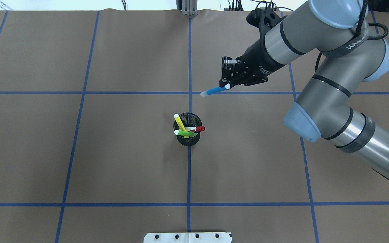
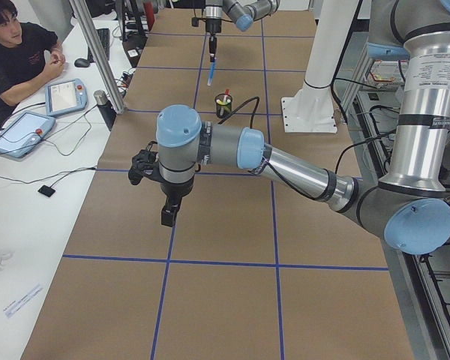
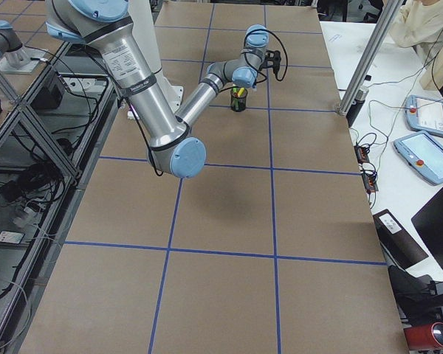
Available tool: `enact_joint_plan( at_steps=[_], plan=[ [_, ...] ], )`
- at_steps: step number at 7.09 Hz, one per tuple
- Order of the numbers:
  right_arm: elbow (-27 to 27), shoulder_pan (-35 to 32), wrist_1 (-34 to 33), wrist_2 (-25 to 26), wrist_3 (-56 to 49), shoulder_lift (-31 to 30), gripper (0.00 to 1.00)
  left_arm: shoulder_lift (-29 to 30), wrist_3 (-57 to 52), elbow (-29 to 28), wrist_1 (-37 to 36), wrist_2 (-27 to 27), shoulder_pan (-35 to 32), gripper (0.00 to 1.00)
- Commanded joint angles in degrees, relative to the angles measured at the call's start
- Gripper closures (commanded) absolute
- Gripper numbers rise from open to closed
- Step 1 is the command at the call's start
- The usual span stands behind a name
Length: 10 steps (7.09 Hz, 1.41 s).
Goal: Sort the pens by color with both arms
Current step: 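Release the blue marker beyond the cup while the left arm moves in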
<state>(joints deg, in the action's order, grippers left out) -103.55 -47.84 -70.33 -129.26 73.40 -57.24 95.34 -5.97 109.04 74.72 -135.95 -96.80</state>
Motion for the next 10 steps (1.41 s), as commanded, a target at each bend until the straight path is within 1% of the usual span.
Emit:
enact_joint_plan(
  at_steps=[1, 2, 3, 5, 6, 7, 8, 10],
  plan=[
    [0.6, -1.1, -1.3, 9.9, -0.5, 0.2, 0.76, 2.3, 18.0, 7.0, -0.2, -2.5, 7.6, 0.01],
    [1.5, -0.9, -1.6, 13.4, -0.7, 1.1, 0.76, 4.5, 26.2, 9.2, -0.3, -2.7, 11.2, 0.01],
    [3.2, -0.1, -1.7, 18.2, -0.6, 2.9, 0.76, 7.9, 36.0, 11.0, -0.3, -2.7, 16.5, 0.01],
    [8.0, 4.4, -1.7, 30.1, -0.6, 6.3, 0.76, 16.9, 54.7, 11.4, -0.4, -1.2, 27.7, 0.01],
    [9.2, 6.0, -1.7, 33.3, -0.8, 6.5, 0.76, 21.3, 63.0, 11.3, -0.4, 2.1, 33.0, 0.01],
    [10.2, 7.4, -1.7, 38.2, -1.9, 6.5, 0.76, 24.7, 69.7, 10.7, -0.4, 6.1, 39.7, 0.01],
    [11.6, 9.2, -1.7, 41.9, -2.8, 6.5, 0.76, 27.2, 73.7, 9.9, -0.3, 8.5, 43.8, 0.01],
    [13.7, 13.6, -1.1, 49.6, -2.5, 7.0, 0.75, 29.9, 74.9, 8.2, -0.3, 8.6, 45.9, 0.01]
  ],
)
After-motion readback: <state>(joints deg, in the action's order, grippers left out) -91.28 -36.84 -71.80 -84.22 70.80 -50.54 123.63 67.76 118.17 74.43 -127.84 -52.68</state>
